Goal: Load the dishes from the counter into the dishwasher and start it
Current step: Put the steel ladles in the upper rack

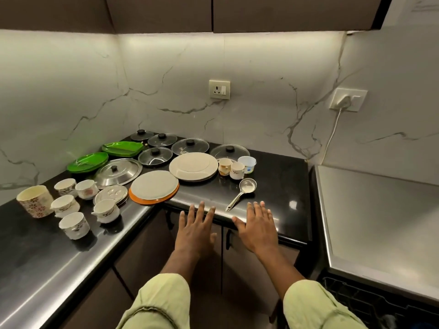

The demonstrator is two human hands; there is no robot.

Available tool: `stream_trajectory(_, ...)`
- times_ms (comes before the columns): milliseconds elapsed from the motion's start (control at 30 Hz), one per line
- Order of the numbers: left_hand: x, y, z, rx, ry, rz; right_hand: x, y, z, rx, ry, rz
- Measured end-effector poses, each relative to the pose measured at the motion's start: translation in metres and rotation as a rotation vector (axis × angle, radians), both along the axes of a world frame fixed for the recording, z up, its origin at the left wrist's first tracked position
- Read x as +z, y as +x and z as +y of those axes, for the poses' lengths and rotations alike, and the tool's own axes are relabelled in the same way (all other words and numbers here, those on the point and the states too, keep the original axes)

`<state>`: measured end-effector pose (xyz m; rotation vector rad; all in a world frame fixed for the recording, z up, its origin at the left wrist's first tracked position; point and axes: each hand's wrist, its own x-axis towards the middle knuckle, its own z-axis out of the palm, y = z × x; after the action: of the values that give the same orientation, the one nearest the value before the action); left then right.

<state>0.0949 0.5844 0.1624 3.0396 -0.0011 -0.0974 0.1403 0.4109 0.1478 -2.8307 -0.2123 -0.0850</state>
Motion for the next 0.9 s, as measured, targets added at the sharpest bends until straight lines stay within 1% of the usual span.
stream_trajectory(333,-0.038,0.115,0.02,-0.156,0.094,0.121,-0.023,0.083,0.008,-0.112,-0.018,0.09)
stream_trajectory(500,-0.063,0.171,0.041,-0.268,0.157,0.247,-0.033,0.12,0.027,-0.195,0.023,0.174)
stream_trajectory(667,-0.079,0.214,0.05,-0.402,0.202,0.357,-0.035,0.15,0.041,-0.336,0.118,0.209)
stream_trajectory(767,-0.085,0.232,0.045,-0.449,0.154,0.43,-0.041,0.162,0.043,-0.424,0.201,0.256)
stream_trajectory(900,-0.091,0.246,0.046,-0.498,0.189,0.44,-0.059,0.182,0.045,-0.547,0.327,0.31)
